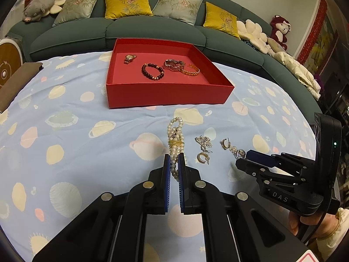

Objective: Organize jewelry
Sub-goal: 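Lift the pearl necklace with the left gripper while the right grasps the silver ring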

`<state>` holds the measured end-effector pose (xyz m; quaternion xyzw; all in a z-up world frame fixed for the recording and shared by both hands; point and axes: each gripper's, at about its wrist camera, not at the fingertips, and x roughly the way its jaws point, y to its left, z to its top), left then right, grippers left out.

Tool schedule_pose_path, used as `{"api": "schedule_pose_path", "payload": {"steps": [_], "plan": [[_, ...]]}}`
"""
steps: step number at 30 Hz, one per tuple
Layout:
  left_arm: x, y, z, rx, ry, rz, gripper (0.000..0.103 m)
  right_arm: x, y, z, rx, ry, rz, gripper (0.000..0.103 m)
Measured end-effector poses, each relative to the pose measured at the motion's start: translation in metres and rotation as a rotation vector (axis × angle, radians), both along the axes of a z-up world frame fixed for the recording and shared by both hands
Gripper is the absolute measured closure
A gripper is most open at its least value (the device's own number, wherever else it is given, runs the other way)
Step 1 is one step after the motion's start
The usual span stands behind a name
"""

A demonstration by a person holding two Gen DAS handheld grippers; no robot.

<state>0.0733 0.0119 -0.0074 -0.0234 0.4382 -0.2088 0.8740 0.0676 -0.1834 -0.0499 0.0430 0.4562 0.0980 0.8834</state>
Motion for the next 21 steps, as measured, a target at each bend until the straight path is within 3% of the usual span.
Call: {"api": "schedule_pose_path", "payload": {"steps": [10,12,21], "plan": [[0.0001,-0.0008,-0.002,0.002,0.005,0.003,0.098,0.0049,-0.0015,-0.007,-0.06,0.004,-0.018,0.081],[0.0002,-0.0003,-0.0017,0.0,0.005,0.004,0.098,0.0045,-0.0017,-0.0054,-0.064,0.001,-0.013,0.09],[0.0004,0.0002,-0.0015,0.001,0.008,0.005,0.098,0.0018,-0.0011,0.0026,-0.03,-0.021,0.005,0.091]]}}
